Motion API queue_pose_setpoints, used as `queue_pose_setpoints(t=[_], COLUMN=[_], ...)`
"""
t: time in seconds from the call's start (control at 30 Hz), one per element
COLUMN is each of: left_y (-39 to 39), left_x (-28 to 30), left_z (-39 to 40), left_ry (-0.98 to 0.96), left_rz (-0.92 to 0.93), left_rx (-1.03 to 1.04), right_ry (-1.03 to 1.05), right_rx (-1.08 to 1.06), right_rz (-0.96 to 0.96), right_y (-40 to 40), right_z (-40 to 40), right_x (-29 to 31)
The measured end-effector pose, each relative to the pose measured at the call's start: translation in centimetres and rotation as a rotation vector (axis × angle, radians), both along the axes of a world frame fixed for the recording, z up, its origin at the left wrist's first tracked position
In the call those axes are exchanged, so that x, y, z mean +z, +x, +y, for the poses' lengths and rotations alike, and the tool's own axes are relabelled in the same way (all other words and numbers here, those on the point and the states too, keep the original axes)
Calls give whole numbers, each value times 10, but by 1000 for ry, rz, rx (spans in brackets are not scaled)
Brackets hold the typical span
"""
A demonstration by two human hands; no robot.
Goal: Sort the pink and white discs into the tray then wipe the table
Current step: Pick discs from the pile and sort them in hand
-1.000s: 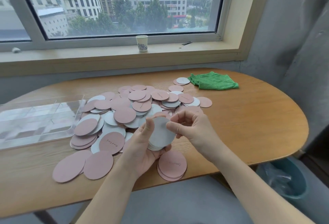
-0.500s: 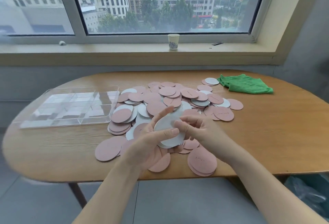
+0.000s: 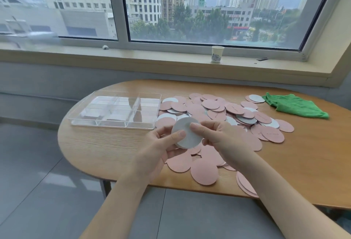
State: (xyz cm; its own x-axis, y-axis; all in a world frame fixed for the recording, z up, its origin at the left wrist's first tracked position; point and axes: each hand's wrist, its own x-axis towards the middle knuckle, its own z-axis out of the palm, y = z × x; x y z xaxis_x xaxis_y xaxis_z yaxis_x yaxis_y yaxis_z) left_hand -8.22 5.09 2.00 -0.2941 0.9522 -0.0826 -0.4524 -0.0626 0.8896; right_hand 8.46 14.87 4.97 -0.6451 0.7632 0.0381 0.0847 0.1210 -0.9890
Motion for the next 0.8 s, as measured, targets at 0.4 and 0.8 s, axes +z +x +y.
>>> queue_pose_setpoints(t=[0.4,0.8], left_y=[-70,-126], left_x=[-4,-7], left_z=[-49,-64], left_ry=[17,-15], left_rz=[45,208], left_rx=[306,465], right_ry=[772,983], right_rx=[145,219], right_rz=[-312,-407], right_y=[-105,-188], right_z=[-26,-33], right_x=[-4,-1])
